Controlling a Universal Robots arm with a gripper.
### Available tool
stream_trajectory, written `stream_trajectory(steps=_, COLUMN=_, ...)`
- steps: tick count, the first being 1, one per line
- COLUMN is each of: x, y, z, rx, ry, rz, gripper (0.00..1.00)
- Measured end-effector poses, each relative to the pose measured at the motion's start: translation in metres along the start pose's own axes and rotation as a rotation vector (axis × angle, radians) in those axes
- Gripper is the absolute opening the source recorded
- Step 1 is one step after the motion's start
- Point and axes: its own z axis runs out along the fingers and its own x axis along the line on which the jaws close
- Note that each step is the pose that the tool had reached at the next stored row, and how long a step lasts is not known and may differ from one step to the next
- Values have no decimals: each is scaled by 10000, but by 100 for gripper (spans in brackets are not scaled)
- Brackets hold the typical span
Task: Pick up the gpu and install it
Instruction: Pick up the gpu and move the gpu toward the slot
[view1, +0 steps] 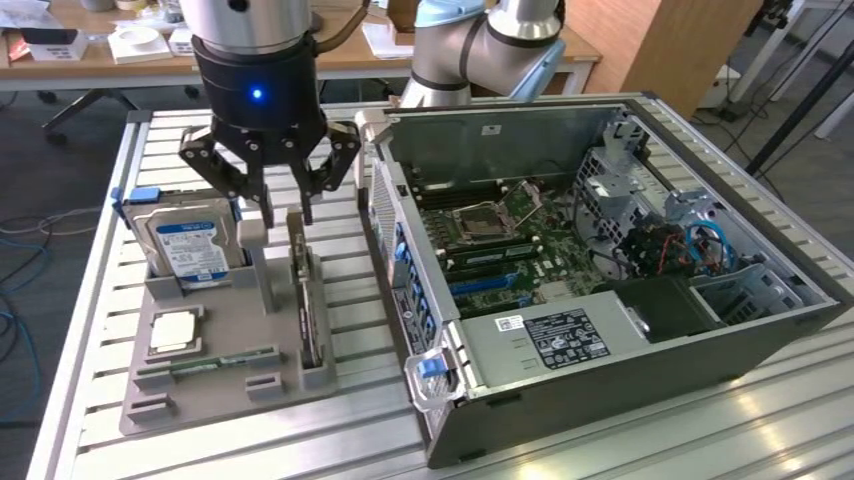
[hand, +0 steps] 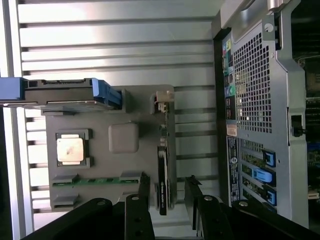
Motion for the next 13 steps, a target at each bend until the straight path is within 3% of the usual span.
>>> stream_trajectory(steps=13, x=5, y=-12, z=237, rx=-1, ry=-1, rz=-1, gripper=41)
